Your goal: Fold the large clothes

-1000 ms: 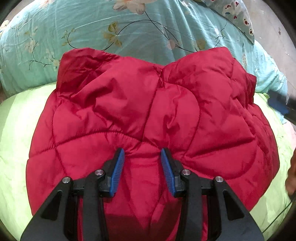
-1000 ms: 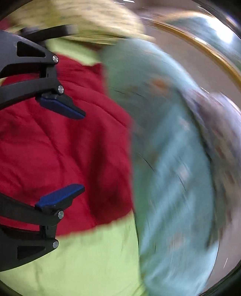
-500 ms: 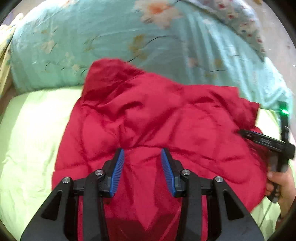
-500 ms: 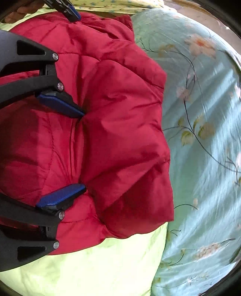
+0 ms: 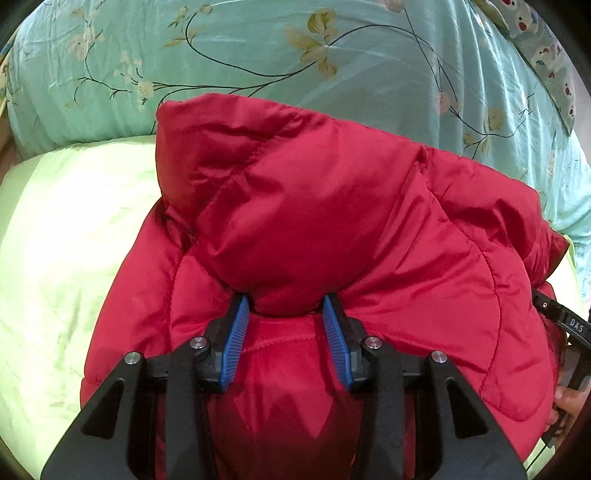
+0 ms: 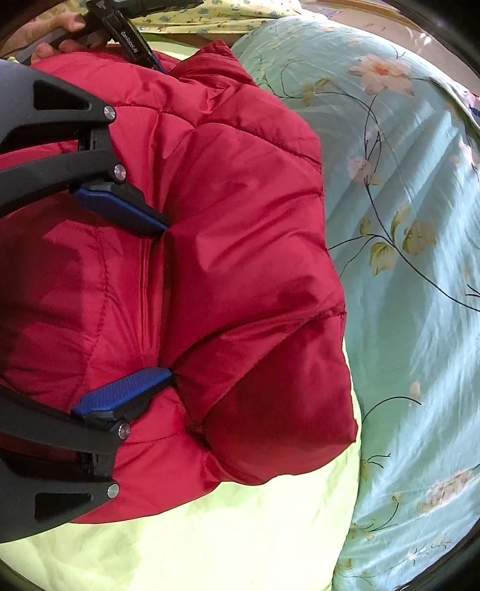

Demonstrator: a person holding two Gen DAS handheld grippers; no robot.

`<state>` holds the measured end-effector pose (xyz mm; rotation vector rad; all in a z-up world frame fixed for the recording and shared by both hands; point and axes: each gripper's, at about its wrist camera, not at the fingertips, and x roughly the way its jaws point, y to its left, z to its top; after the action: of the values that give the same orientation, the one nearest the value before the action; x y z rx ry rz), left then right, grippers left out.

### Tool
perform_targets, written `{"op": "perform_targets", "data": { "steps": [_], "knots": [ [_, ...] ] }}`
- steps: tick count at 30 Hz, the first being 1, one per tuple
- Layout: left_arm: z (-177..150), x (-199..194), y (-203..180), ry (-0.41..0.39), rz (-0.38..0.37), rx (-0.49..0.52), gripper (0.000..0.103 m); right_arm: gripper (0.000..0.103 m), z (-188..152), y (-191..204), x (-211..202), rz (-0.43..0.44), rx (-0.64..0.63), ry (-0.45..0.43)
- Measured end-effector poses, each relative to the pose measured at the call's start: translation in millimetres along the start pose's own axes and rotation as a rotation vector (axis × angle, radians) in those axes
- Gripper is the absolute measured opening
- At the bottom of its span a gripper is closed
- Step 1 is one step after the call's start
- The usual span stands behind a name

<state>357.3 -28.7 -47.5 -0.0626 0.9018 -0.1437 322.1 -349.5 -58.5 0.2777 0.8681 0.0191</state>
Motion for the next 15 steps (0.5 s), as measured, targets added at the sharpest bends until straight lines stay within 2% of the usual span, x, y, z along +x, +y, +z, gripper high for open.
{"op": "perform_targets", "data": {
  "steps": [4,10,12,15],
  "knots": [
    [-5.8,-21.2,3.6,-0.007,-0.008,-0.022,0.04,0.076,-0.2,-0.5,1.8,0.004,-0.002,0.003],
    [-33.0,-71.5,18.7,-0.064,-0.062,-0.061,0.04,0.076,3.5,-0.8,6.0,0.006,-0.003,0.001],
    [-40.4,-74.1,23.3,-0.058,-0.062,-0.061,0.04,0.076,3.6,-0.2,6.4,0.003,-0.004,-0.001],
    [-41.5,-56.5,28.3,-0.004,-0.054,-0.042,0.04,0.076,3.1,1.7,4.7,-0.002,-0.003,-0.001]
  ]
}}
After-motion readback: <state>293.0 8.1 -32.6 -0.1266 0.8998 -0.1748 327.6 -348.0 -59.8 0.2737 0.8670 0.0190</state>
